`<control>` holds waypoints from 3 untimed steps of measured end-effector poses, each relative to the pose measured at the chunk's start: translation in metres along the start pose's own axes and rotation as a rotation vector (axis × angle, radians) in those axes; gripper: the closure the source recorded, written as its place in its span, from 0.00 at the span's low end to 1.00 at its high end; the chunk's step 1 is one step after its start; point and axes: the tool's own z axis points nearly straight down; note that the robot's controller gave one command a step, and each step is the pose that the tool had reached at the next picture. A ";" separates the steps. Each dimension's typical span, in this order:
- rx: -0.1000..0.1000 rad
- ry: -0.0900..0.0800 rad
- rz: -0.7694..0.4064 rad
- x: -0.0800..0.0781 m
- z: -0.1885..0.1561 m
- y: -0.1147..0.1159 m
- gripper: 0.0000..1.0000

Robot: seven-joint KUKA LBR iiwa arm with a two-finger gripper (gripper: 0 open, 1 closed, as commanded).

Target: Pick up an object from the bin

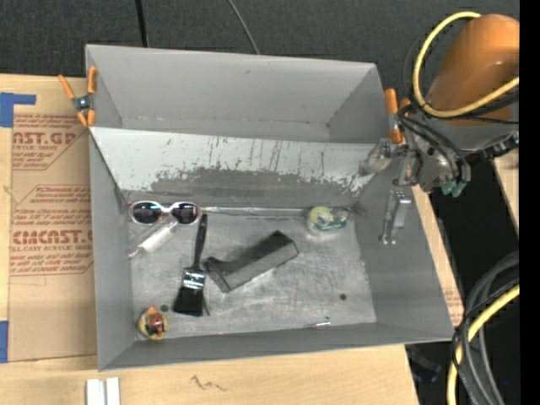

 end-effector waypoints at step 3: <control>-0.001 0.001 0.235 -0.002 0.121 -0.008 0.00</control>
Offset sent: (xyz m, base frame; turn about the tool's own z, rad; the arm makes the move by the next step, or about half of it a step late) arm -0.0001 -0.0005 -0.0824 0.0986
